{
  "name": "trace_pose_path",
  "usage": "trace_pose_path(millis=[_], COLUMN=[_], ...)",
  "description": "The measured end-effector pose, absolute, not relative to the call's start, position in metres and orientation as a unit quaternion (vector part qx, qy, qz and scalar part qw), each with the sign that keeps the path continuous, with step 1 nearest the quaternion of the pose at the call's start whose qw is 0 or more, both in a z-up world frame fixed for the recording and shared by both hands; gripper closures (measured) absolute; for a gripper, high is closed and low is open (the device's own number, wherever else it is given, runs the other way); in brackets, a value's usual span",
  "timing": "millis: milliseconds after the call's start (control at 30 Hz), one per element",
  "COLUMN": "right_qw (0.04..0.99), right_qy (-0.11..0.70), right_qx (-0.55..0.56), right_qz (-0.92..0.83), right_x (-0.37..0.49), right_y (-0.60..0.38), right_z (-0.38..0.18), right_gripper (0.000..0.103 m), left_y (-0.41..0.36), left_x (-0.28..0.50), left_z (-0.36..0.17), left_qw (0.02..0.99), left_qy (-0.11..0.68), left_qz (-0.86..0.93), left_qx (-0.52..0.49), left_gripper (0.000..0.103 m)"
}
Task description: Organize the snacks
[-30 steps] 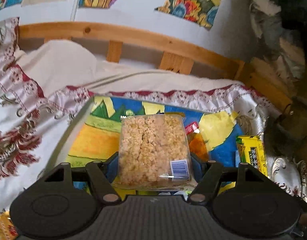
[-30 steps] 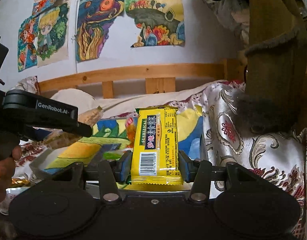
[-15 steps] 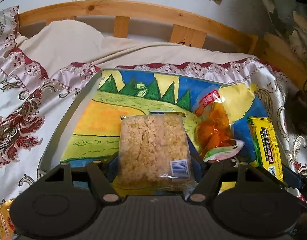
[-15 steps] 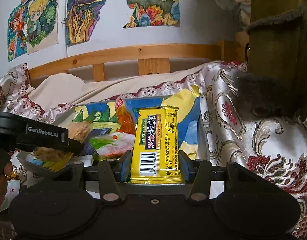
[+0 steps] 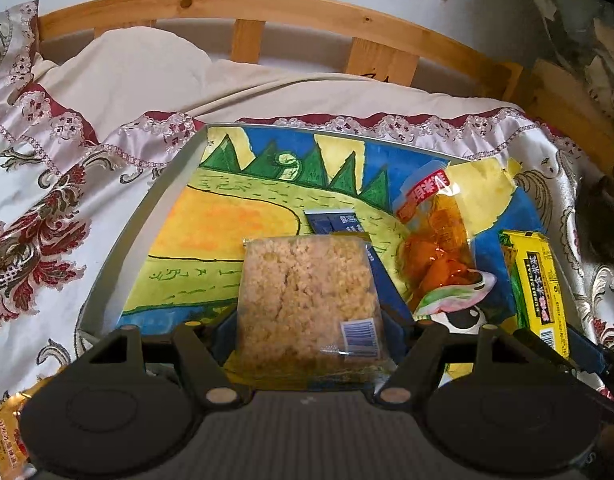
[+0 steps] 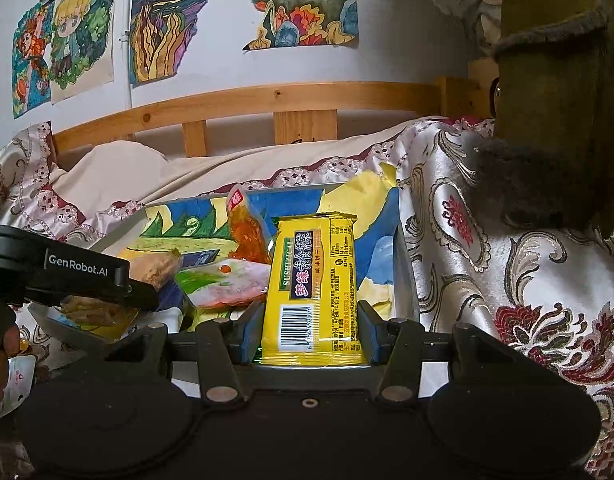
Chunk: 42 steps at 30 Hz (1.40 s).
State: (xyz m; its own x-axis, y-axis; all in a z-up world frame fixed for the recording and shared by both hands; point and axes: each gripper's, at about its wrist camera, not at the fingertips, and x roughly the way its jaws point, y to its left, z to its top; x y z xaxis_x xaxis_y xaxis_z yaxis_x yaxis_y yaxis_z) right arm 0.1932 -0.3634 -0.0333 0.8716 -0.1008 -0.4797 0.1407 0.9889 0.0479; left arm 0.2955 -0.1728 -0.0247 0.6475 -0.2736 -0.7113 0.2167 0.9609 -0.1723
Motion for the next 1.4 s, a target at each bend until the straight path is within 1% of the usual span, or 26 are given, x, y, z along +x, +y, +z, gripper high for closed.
trace_pose_path(millis=[100,300,367,400,433,533,633,767,900,1033,1400], right_qw=[0.967,0.969,0.972,0.974,0.975,0.981,0.986,0.991,0.994,0.995,0.995], right_qy=[0.245,0.235,0.22,0.212,0.203,0.172,0.148,0.113,0.089,0.073,0.069], right_qx=[0.044,0.053,0.055,0.057,0.059,0.06,0.055,0.057,0.051,0.055,0.059], right_qz=[-0.061,-0.062,-0.063,-0.063,-0.063,-0.061,-0.057,-0.05,-0.046,-0.043,-0.031], right_x=[0.193,0.186,0.178,0.174,0.169,0.151,0.135,0.11,0.087,0.064,0.011], right_y=[-0.364,-0.363,-0.361,-0.36,-0.359,-0.354,-0.348,-0.337,-0.325,-0.315,-0.293], right_z=[-0.032,-0.026,-0.018,-0.014,-0.01,0.008,0.026,0.047,0.063,0.076,0.091], right_gripper=[0.05,0.045,0.04,0.038,0.034,0.025,0.021,0.01,0.007,0.001,0.001], left_y=[-0.174,-0.166,-0.16,-0.156,-0.151,-0.138,-0.124,-0.104,-0.085,-0.071,-0.036], left_x=[0.295,0.282,0.274,0.269,0.263,0.247,0.228,0.198,0.167,0.14,0.078], left_z=[-0.026,-0.011,-0.002,0.004,0.01,0.029,0.045,0.066,0.082,0.092,0.101], left_qw=[0.907,0.915,0.92,0.924,0.928,0.937,0.947,0.96,0.968,0.973,0.981], left_qy=[0.401,0.385,0.37,0.361,0.351,0.324,0.294,0.25,0.216,0.193,0.16], left_qz=[-0.124,-0.122,-0.122,-0.121,-0.121,-0.118,-0.116,-0.108,-0.101,-0.096,-0.087], left_qx=[-0.02,-0.023,-0.03,-0.034,-0.039,-0.051,-0.059,-0.063,-0.073,-0.076,-0.07], left_gripper=[0.026,0.017,0.011,0.01,0.008,0.004,0.001,0.001,0.001,0.001,0.0])
